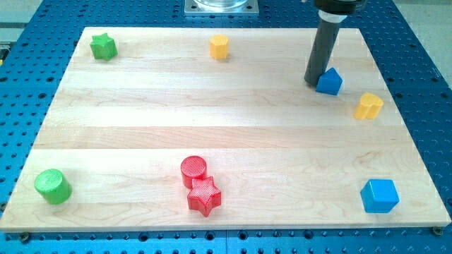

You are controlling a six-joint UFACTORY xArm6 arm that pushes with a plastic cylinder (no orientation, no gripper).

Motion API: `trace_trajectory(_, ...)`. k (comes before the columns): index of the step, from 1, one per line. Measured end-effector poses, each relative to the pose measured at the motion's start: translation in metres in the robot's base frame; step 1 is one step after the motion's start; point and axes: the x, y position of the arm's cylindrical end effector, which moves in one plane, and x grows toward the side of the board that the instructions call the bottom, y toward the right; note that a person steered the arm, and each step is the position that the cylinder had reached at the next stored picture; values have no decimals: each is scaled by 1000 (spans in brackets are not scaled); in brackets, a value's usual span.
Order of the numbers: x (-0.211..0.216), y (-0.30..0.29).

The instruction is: Place the blue triangle vertically above the yellow heart

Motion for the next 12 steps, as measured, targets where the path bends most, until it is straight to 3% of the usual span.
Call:
trace_trajectory(1,0,-22)
trace_trajectory(3,60,-26)
trace_trajectory(4,50,18)
trace_trajectory(6,-28,20)
trace_trajectory(8,-37,20)
trace_trajectory(10,-77,19)
trace_trajectory(12,-77,47)
